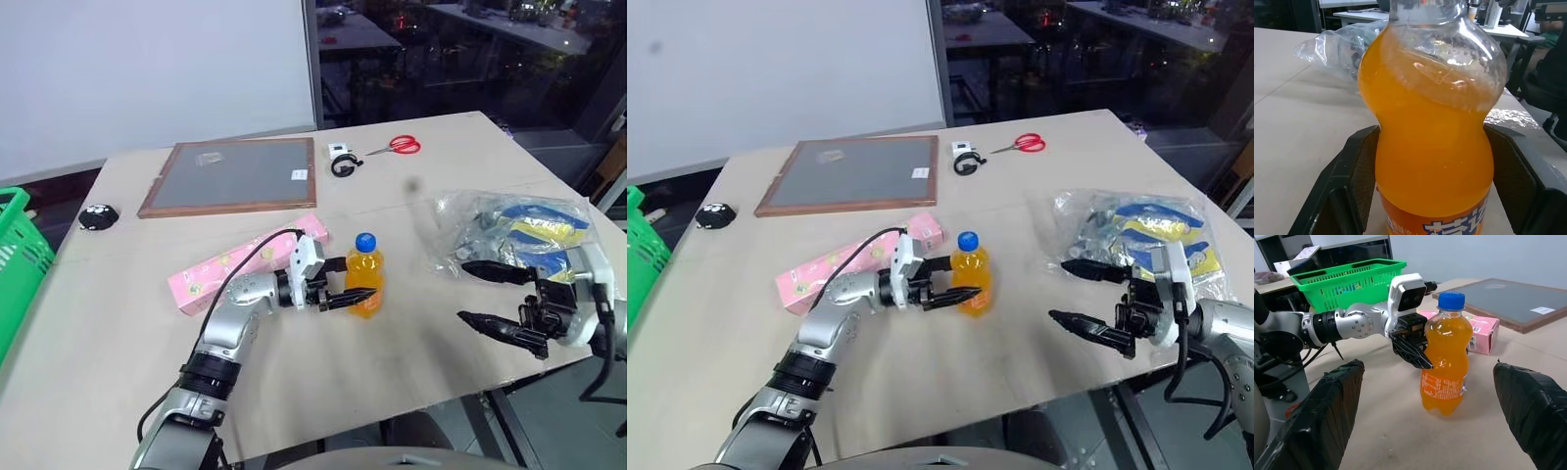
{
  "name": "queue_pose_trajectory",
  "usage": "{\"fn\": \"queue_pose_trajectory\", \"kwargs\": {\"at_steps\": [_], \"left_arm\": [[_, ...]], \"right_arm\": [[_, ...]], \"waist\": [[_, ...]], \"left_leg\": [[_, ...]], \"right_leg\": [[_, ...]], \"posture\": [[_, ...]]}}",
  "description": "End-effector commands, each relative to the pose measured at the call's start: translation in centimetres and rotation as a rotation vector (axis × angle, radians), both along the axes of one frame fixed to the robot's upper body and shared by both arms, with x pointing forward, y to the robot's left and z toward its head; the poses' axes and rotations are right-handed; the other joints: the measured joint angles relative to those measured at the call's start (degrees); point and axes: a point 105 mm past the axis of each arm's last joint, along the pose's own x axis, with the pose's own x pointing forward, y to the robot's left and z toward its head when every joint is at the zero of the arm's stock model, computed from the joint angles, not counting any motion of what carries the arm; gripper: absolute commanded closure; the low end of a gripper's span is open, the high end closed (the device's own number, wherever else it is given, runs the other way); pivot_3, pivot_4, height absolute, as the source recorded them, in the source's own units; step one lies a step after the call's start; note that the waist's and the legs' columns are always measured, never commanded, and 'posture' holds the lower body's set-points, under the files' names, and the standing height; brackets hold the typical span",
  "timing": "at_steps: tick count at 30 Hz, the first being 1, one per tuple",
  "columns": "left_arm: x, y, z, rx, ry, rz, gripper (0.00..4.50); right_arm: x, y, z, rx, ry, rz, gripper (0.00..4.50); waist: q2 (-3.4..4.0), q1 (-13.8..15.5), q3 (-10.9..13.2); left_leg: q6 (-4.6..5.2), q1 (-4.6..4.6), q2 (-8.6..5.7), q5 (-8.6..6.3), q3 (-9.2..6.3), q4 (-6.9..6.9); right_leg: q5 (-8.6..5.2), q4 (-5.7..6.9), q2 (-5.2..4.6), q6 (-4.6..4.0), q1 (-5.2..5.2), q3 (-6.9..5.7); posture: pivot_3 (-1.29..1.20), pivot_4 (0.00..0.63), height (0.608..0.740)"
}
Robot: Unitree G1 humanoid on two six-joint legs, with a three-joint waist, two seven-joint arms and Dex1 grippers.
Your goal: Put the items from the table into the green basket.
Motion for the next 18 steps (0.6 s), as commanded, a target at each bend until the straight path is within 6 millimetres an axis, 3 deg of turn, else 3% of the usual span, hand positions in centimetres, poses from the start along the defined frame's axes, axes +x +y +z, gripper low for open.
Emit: {"fn": "queue_pose_trajectory", "kwargs": {"at_steps": [1,5,9,12,14,18], "left_arm": [[1.2,0.8,1.8,-0.027,-0.063,0.062,1.72],[4.1,2.5,6.3,-0.118,-0.182,0.267,1.72],[8.8,8.9,12.3,-0.114,-0.328,0.677,1.72],[9.4,12.9,16.7,-0.138,-0.451,0.856,1.72],[9.3,16.9,19.7,-0.137,-0.514,1.000,1.72],[8.1,25.2,22.6,-0.001,-0.563,1.284,1.72]], "right_arm": [[0.1,-0.1,1.4,0.003,-0.065,0.011,0.00],[0.6,0.2,2.4,0.041,-0.095,0.019,0.00],[2.6,1.7,3.7,0.021,-0.221,-0.004,0.00],[3.9,3.2,4.8,0.059,-0.255,-0.012,0.00],[4.4,4.7,5.8,0.106,-0.269,0.027,0.00],[4.9,6.6,7.0,0.162,-0.273,0.115,0.00]], "waist": [[0.00,0.0,0.0],[-0.05,-0.1,0.1],[-0.45,-0.2,0.3],[-0.47,-0.5,0.3],[-0.47,-0.4,0.3],[-0.49,0.1,0.3]], "left_leg": [[0.00,0.00,0.00,0.00,0.00,0.00],[0.00,0.00,0.01,0.00,-0.01,0.00],[0.00,-0.06,0.01,0.01,-0.13,0.07],[0.00,-0.06,0.08,0.00,-0.14,0.03],[-0.01,-0.11,0.08,0.00,-0.17,-0.09],[-0.02,-0.77,0.08,0.01,-0.46,-0.10]], "right_leg": [[0.00,0.00,0.00,0.00,0.00,0.00],[0.01,0.00,0.00,0.02,-0.01,0.00],[0.11,0.02,0.06,0.16,-0.04,-0.01],[0.14,0.01,0.15,0.17,-0.08,0.02],[0.13,0.02,0.13,0.17,-0.20,0.02],[0.29,0.12,0.12,-0.08,-0.86,-0.19]], "posture": [[-0.14,0.000,0.740],[-0.13,0.000,0.740],[-0.10,0.000,0.740],[-0.07,0.000,0.740],[-0.04,0.000,0.740],[0.01,0.000,0.740]]}}
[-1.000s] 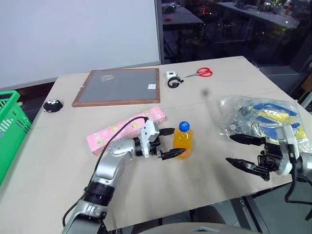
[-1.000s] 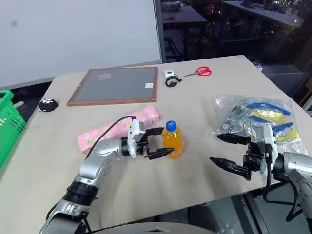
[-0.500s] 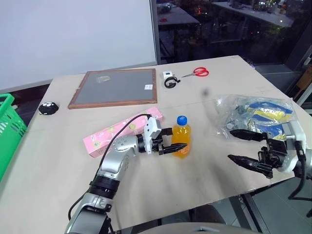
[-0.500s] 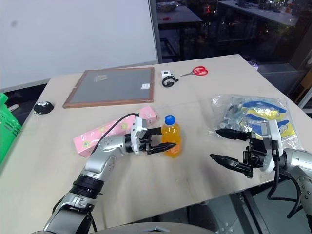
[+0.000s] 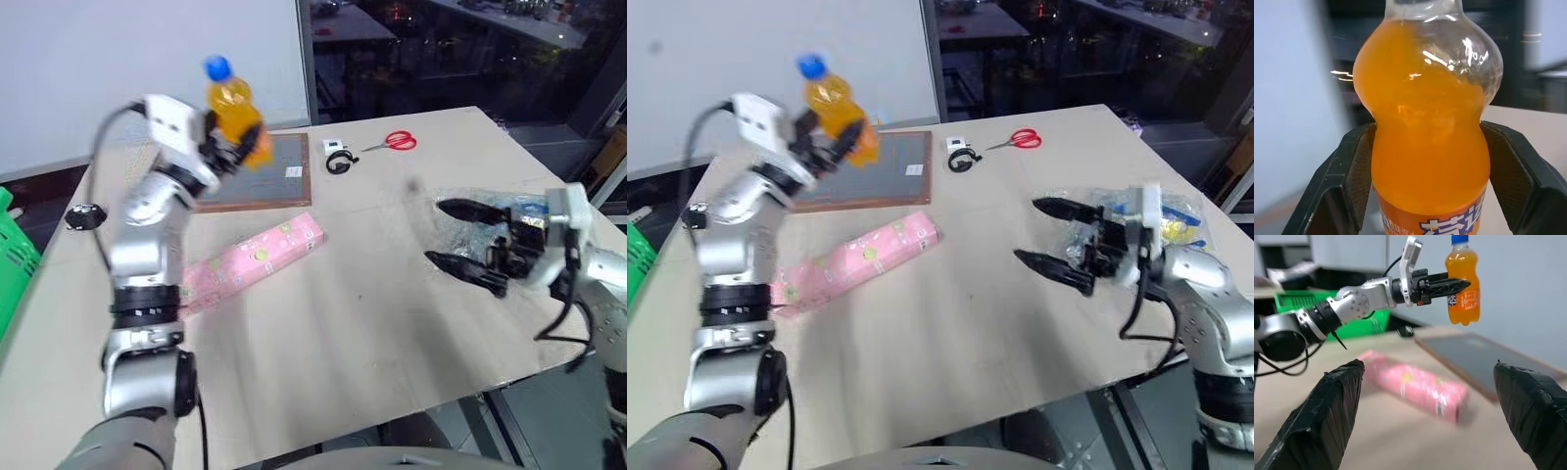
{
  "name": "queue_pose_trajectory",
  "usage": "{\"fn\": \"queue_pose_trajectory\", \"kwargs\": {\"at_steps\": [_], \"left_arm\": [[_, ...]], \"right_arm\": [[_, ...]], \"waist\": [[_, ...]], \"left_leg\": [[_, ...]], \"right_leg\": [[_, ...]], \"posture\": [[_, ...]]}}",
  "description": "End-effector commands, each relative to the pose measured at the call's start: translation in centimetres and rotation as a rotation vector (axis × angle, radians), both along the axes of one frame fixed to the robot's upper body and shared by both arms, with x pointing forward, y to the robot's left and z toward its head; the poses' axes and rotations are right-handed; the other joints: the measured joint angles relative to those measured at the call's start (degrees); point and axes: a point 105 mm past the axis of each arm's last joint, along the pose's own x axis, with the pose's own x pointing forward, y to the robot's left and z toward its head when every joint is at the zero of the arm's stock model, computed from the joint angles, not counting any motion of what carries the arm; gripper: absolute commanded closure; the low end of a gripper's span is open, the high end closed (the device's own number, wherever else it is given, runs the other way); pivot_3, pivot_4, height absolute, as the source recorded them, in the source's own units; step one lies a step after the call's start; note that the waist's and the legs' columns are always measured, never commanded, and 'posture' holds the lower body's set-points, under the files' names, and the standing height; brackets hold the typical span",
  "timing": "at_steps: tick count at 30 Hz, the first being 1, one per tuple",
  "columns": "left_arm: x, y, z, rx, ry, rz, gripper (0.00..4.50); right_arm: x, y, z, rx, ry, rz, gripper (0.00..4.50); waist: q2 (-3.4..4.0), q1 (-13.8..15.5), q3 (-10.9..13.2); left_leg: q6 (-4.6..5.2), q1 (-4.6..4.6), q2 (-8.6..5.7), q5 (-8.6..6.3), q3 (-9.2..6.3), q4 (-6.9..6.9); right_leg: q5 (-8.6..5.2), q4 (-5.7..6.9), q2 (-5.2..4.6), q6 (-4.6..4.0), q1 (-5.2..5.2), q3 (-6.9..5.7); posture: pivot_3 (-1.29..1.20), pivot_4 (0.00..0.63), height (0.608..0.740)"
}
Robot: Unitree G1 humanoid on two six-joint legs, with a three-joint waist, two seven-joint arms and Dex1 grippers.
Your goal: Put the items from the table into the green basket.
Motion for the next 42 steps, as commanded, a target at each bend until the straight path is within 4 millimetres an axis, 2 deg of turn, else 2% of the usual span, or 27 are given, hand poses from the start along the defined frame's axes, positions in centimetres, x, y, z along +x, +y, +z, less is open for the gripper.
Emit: {"fn": "queue_pose_trajectory", "kwargs": {"at_steps": [1,2,3,5,7,11,15,17,19,21,24,27,29,31,34,36,39,40,42], "left_arm": [[-2.3,8.0,3.9,0.093,-0.063,0.315,1.72],[-2.9,9.7,3.9,0.143,-0.044,0.387,1.72],[-3.2,10.7,3.9,0.172,-0.031,0.425,1.72],[-5.4,15.7,3.5,0.203,0.020,0.619,1.72],[-7.7,19.2,3.1,0.255,0.047,0.771,1.72],[-10.2,23.0,1.5,0.246,0.093,0.907,1.72],[-13.0,26.6,-1.6,0.211,0.232,1.043,1.72],[-14.0,27.6,-3.2,0.280,0.321,1.090,1.72],[-14.3,27.9,-5.0,0.281,0.390,1.092,0.70],[-14.0,27.7,-5.8,0.281,0.416,1.073,0.05],[-13.2,27.3,-6.4,0.281,0.436,1.049,0.05],[-13.6,27.6,-6.5,0.262,0.459,1.065,0.05],[-12.8,27.0,-5.4,0.250,0.401,1.015,0.05],[-10.6,24.9,-4.3,0.219,0.333,0.869,0.05],[-6.5,18.9,-3.4,0.144,0.266,0.490,0.05],[-4.9,12.4,-3.7,0.212,0.273,0.178,0.05],[-5.7,3.9,-6.1,0.300,0.354,-0.196,0.05],[-6.4,1.9,-7.3,0.339,0.401,-0.279,0.05],[-7.7,-0.5,-9.9,0.449,0.502,-0.392,0.05]], "right_arm": [[0.2,1.0,1.1,0.028,-0.007,0.063,0.00],[0.3,1.2,1.1,0.029,0.000,0.075,0.00],[0.4,1.2,1.1,0.029,0.006,0.081,0.00],[0.8,1.6,1.0,0.025,0.013,0.098,0.00],[1.2,1.9,0.7,0.019,0.014,0.105,0.00],[1.8,2.2,0.2,0.003,0.015,0.116,0.00],[2.1,2.3,0.0,-0.010,0.004,0.121,0.00],[2.2,2.2,0.0,-0.010,-0.002,0.117,0.00],[2.1,2.0,0.2,-0.006,-0.006,0.109,0.00],[2.1,1.9,0.3,-0.003,-0.008,0.106,0.00],[2.1,1.7,0.3,-0.007,-0.014,0.104,0.00],[2.1,1.6,0.3,-0.010,-0.014,0.105,0.00],[2.1,1.5,0.3,-0.010,-0.009,0.104,0.00],[2.1,1.4,0.1,-0.017,-0.009,0.096,0.00],[2.3,1.0,0.1,-0.019,-0.002,0.079,0.00],[2.5,0.5,-0.2,-0.030,-0.001,0.053,0.00],[2.7,-0.3,-0.6,-0.042,0.011,0.020,0.00],[2.8,-0.6,-0.9,-0.049,0.017,0.009,0.00],[2.8,-1.0,-1.6,-0.072,0.021,-0.013,0.00]], "waist": [[-0.01,0.2,0.0],[-0.01,0.5,0.0],[-0.01,1.1,0.0],[-0.04,2.4,0.0],[-0.04,3.3,0.0],[-0.20,5.7,-0.1],[-0.38,8.5,-0.2],[-0.53,9.2,-0.3],[-0.54,9.7,-0.3],[-0.58,10.1,-0.3],[-0.72,10.2,-0.4],[-0.88,9.6,-0.5],[-0.91,9.3,-0.6],[-0.96,9.2,-0.6],[-0.90,9.7,-0.6],[-0.89,9.5,-0.6],[-0.84,9.1,-0.6],[-0.83,8.5,-0.6],[-0.81,7.6,-0.6]], "left_leg": [[0.00,-0.18,-0.01,0.00,-0.07,0.01],[-0.01,-0.20,-0.06,0.00,-0.17,-0.02],[-0.02,-0.31,-0.11,0.00,-0.27,-0.09],[-0.04,-0.42,-0.19,0.01,-0.44,-0.09],[-0.05,-0.53,-0.25,0.01,-0.50,-0.07],[-0.05,-0.55,-0.23,0.01,-0.58,-0.07],[-0.19,-0.60,-0.24,0.10,-0.83,-0.01],[-0.27,-0.60,-0.24,0.15,-0.91,0.01],[-0.30,-0.53,-0.24,0.17,-0.92,0.01],[-0.42,-0.51,-0.24,0.25,-0.99,0.02],[-0.53,-0.40,-0.23,0.32,-1.01,0.02],[-0.66,-0.18,-0.23,0.40,-0.99,0.04],[-0.66,-0.02,-0.21,0.41,-0.97,0.04],[-0.67,0.02,-0.14,0.42,-0.98,0.04],[-0.72,0.03,-0.10,0.45,-1.00,0.04],[-0.83,-0.03,-0.11,0.52,-0.99,0.07],[-0.81,-0.09,-0.13,0.50,-0.87,0.06],[-0.77,-0.08,-0.16,0.47,-0.81,0.06],[-0.75,-0.05,-0.09,0.46,-0.80,0.03]], "right_leg": [[0.01,0.06,-0.02,-0.01,-0.16,-0.07],[0.01,0.11,-0.08,-0.01,-0.19,-0.15],[0.00,0.09,-0.15,-0.02,-0.29,-0.26],[0.00,0.05,-0.32,-0.01,-0.31,-0.55],[0.00,0.02,-0.42,-0.01,-0.35,-0.71],[0.01,0.06,-0.41,-0.03,-0.36,-0.88],[0.06,0.11,-0.39,-0.12,-0.29,-1.16],[0.06,0.13,-0.38,-0.13,-0.24,-1.25],[0.06,0.15,-0.37,-0.13,-0.17,-1.26],[0.06,0.19,-0.37,-0.14,-0.12,-1.34],[0.05,0.33,-0.36,-0.16,-0.07,-1.36],[0.04,0.61,-0.34,-0.21,-0.01,-1.35],[-0.03,0.74,-0.34,-0.30,0.05,-1.35],[-0.06,0.84,-0.26,-0.36,0.04,-1.35],[-0.11,0.92,-0.23,-0.45,0.04,-1.39],[-0.10,0.90,-0.27,-0.45,0.05,-1.40],[-0.09,0.87,-0.38,-0.46,0.05,-1.30],[-0.09,0.86,-0.40,-0.46,0.05,-1.23],[-0.09,0.85,-0.32,-0.46,0.02,-1.21]], "posture": [[0.02,0.000,0.740],[0.03,0.000,0.740],[0.03,0.000,0.740],[0.06,0.000,0.740],[0.09,0.000,0.740],[0.10,0.000,0.740],[0.11,0.000,0.740],[0.10,0.000,0.740],[0.10,0.000,0.740],[0.09,0.000,0.740],[0.09,0.000,0.740],[0.08,0.000,0.740],[0.08,0.000,0.740],[0.09,0.000,0.740],[0.09,0.000,0.740],[0.09,0.000,0.740],[0.09,0.000,0.740],[0.09,0.000,0.740],[0.09,0.000,0.740]]}}
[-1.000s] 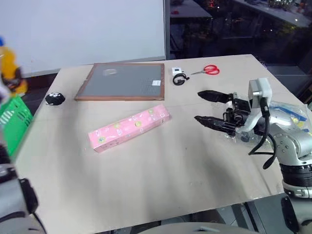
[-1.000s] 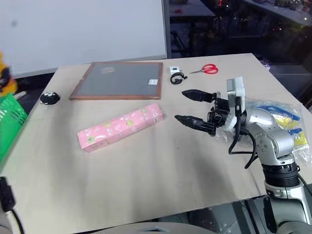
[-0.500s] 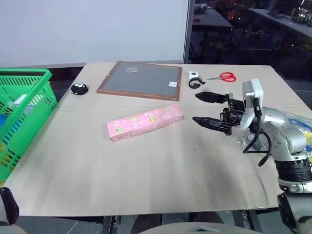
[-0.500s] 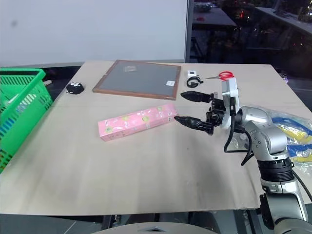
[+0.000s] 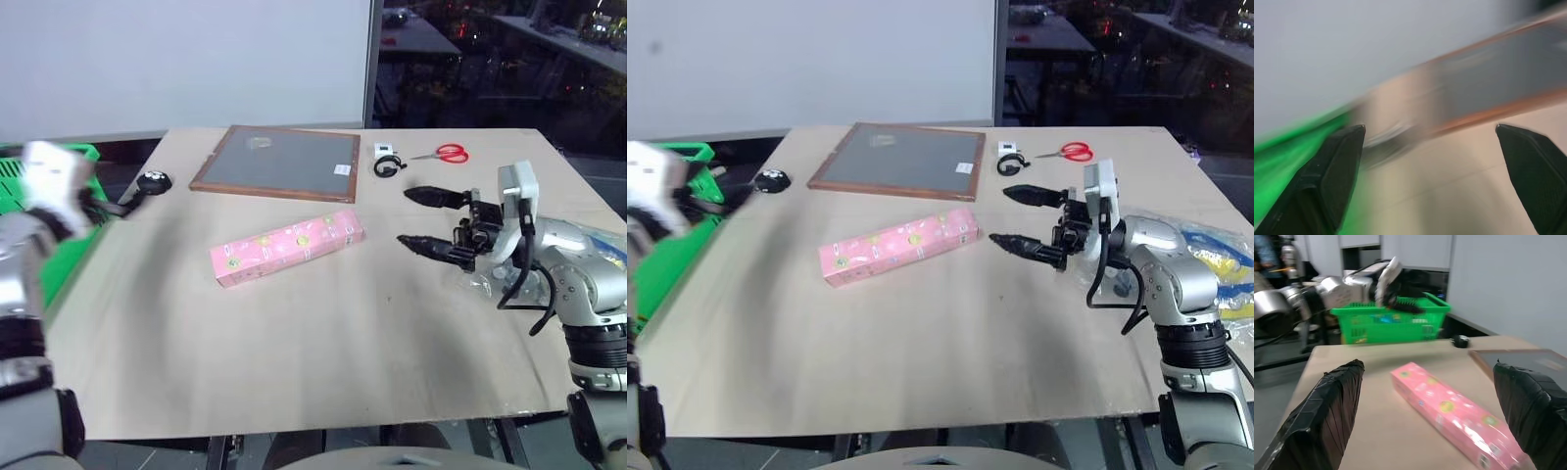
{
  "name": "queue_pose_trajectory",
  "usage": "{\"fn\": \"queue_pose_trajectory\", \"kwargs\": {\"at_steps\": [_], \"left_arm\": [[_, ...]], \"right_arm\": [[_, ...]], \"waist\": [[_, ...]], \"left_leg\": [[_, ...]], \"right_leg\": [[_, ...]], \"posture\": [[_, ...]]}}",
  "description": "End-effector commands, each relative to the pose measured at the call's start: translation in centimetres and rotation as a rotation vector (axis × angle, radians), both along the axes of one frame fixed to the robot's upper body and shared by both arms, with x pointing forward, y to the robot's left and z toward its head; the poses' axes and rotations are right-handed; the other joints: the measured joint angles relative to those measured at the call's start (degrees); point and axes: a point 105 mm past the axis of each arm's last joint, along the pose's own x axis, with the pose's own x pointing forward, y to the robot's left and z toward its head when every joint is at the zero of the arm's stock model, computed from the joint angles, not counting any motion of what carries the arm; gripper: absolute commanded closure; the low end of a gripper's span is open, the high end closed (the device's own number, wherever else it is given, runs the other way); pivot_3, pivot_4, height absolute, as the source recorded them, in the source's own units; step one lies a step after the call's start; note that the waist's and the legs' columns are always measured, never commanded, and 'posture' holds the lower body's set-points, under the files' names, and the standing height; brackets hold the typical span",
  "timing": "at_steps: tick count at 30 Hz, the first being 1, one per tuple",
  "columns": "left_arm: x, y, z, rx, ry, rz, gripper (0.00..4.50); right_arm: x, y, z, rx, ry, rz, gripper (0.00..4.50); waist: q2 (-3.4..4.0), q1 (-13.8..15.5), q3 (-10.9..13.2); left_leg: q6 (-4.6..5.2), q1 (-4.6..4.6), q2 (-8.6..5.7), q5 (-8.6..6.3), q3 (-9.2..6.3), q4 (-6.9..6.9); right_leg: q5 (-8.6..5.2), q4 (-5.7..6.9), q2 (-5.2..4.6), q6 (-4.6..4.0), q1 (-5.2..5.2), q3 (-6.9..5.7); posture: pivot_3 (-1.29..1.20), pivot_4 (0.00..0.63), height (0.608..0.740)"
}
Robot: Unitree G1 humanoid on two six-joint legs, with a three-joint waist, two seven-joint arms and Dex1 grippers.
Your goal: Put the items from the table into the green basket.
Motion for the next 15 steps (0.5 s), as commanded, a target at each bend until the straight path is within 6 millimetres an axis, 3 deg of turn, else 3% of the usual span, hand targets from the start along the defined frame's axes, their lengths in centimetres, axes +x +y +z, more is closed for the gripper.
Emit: {"fn": "queue_pose_trajectory", "kwargs": {"at_steps": [1,3,6,15], "left_arm": [[-2.3,-4.6,-2.4,0.142,0.134,-0.227,0.05],[-2.7,-5.8,-4.1,0.149,0.216,-0.267,0.05],[-1.0,-6.1,-5.7,0.234,0.259,-0.216,0.05],[1.3,-6.6,-7.5,0.393,0.316,-0.252,0.05]], "right_arm": [[0.1,-1.5,0.0,-0.031,-0.047,-0.058,0.00],[0.2,-1.7,-0.4,-0.040,-0.044,-0.069,0.00],[0.1,-1.8,-0.4,-0.035,-0.048,-0.084,0.00],[-0.1,-2.4,-0.5,-0.026,-0.059,-0.120,0.00]], "waist": [[0.07,-0.9,0.0],[0.29,-1.5,0.1],[0.41,-1.7,0.2],[0.42,-2.1,0.2]], "left_leg": [[0.00,0.01,0.04,0.00,0.02,-0.03],[0.02,0.08,0.06,-0.01,0.07,-0.08],[0.03,0.08,0.15,0.00,-0.01,-0.05],[0.03,0.11,0.14,0.02,0.01,0.09]], "right_leg": [[-0.01,0.01,0.05,0.00,-0.04,0.02],[-0.06,0.08,0.09,-0.07,-0.04,0.07],[-0.09,0.10,0.27,-0.08,-0.07,0.06],[-0.02,0.06,0.34,-0.17,0.02,0.15]], "posture": [[0.09,0.000,0.740],[0.05,0.000,0.740],[0.04,0.000,0.740],[0.00,0.000,0.740]]}}
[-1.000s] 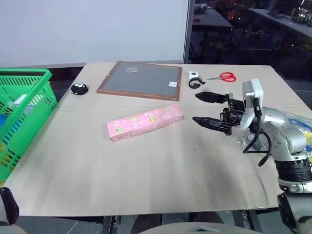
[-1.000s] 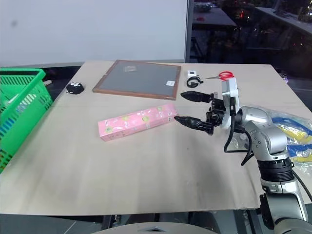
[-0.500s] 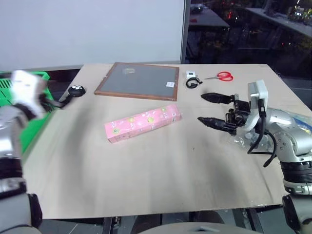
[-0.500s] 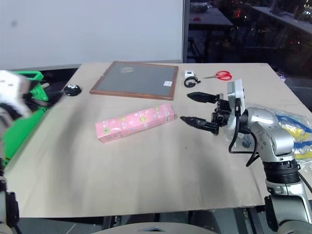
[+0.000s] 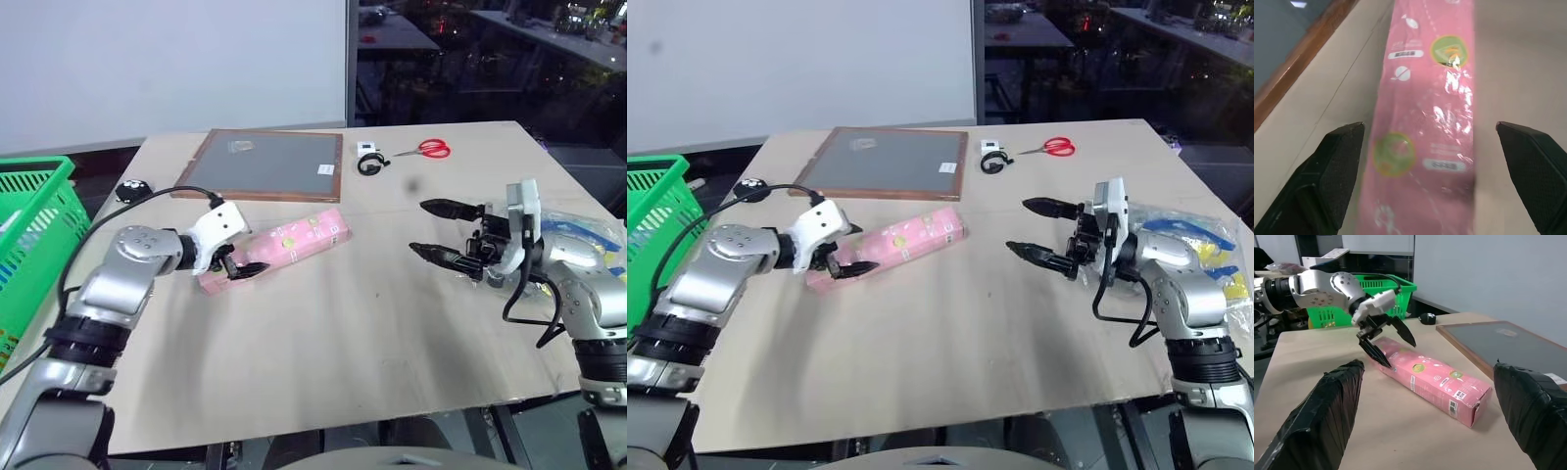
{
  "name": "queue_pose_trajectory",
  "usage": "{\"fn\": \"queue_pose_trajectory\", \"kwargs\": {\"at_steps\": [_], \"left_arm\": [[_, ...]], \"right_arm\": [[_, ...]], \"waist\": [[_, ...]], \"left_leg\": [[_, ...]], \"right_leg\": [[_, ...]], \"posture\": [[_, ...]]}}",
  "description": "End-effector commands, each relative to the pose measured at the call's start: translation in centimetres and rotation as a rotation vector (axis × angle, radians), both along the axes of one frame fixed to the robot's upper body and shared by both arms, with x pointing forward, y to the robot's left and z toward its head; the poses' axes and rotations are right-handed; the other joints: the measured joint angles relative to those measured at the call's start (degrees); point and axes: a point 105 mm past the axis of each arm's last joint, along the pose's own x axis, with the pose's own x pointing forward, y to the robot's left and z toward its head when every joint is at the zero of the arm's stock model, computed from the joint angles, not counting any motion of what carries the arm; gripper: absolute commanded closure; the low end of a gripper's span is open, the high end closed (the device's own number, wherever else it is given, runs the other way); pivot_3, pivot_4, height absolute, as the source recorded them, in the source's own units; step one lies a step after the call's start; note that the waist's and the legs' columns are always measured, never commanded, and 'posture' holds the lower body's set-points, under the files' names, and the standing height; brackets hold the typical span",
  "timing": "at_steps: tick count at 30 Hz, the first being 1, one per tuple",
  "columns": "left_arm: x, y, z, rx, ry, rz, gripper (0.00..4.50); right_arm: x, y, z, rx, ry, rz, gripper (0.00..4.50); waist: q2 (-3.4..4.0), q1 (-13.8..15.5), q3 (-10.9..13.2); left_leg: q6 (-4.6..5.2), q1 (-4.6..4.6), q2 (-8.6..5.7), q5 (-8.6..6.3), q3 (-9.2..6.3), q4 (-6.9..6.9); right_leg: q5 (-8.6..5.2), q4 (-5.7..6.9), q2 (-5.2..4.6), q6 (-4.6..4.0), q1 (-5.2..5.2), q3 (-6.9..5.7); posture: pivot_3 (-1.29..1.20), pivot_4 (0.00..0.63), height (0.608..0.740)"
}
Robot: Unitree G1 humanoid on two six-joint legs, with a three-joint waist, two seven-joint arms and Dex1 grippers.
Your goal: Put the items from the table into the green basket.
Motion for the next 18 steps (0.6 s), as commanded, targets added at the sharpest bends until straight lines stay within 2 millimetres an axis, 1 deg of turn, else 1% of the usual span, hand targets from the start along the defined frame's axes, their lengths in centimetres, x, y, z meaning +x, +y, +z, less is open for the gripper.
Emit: {"fn": "queue_pose_trajectory", "kwargs": {"at_steps": [1,3,6,11,16,17,18], "left_arm": [[0.5,0.1,-0.1,0.049,-0.007,-0.030,0.05],[0.3,-0.5,-0.8,0.025,0.041,-0.057,0.05],[0.9,0.0,-1.7,0.072,0.054,-0.037,0.05],[1.0,0.3,-2.9,0.065,0.134,-0.025,0.05],[0.8,-0.2,-3.2,0.007,0.177,-0.028,0.05],[0.6,-0.2,-3.3,-0.007,0.190,-0.023,0.56],[0.4,-0.1,-3.4,-0.013,0.200,-0.020,0.81]], "right_arm": [[-0.3,-0.6,1.4,0.013,-0.070,-0.022,0.00],[-0.3,-0.6,1.3,0.014,-0.070,-0.026,0.00],[-0.4,-0.6,1.3,0.017,-0.070,-0.031,0.00],[-0.5,-0.6,1.3,0.014,-0.071,-0.036,0.00],[-0.5,-0.7,1.2,0.004,-0.064,-0.037,0.00],[-0.5,-0.7,1.2,0.001,-0.063,-0.035,0.00],[-0.5,-0.7,1.1,-0.003,-0.062,-0.032,0.00]], "waist": [[0.00,-0.2,0.0],[0.00,-0.2,0.0],[0.04,-0.2,0.0],[0.05,-0.4,0.0],[0.28,-1.2,-0.2],[0.31,-1.2,-0.2],[0.36,-1.2,-0.2]], "left_leg": [[0.00,-0.01,0.00,0.00,0.00,-0.01],[0.00,-0.03,0.01,-0.01,-0.02,-0.02],[0.01,-0.05,0.00,-0.01,-0.02,-0.03],[0.01,-0.02,-0.02,-0.01,0.00,-0.02],[0.01,-0.01,-0.02,-0.01,-0.01,-0.02],[0.01,-0.02,-0.03,-0.01,-0.01,-0.02],[0.01,-0.02,-0.03,-0.01,-0.02,-0.02]], "right_leg": [[0.00,-0.02,0.00,-0.01,-0.01,0.01],[0.00,-0.02,0.00,-0.01,-0.01,0.00],[0.00,-0.03,-0.01,-0.01,-0.02,-0.01],[-0.08,-0.02,-0.02,0.13,-0.01,0.00],[-0.11,-0.01,-0.02,0.18,0.00,0.00],[-0.11,-0.01,-0.04,0.17,0.00,0.01],[-0.10,-0.01,-0.04,0.16,0.00,0.00]], "posture": [[0.00,0.000,0.740],[-0.01,0.000,0.740],[-0.01,0.000,0.740],[-0.02,0.000,0.740],[-0.01,0.000,0.740],[-0.01,0.000,0.740],[-0.01,0.000,0.740]]}}
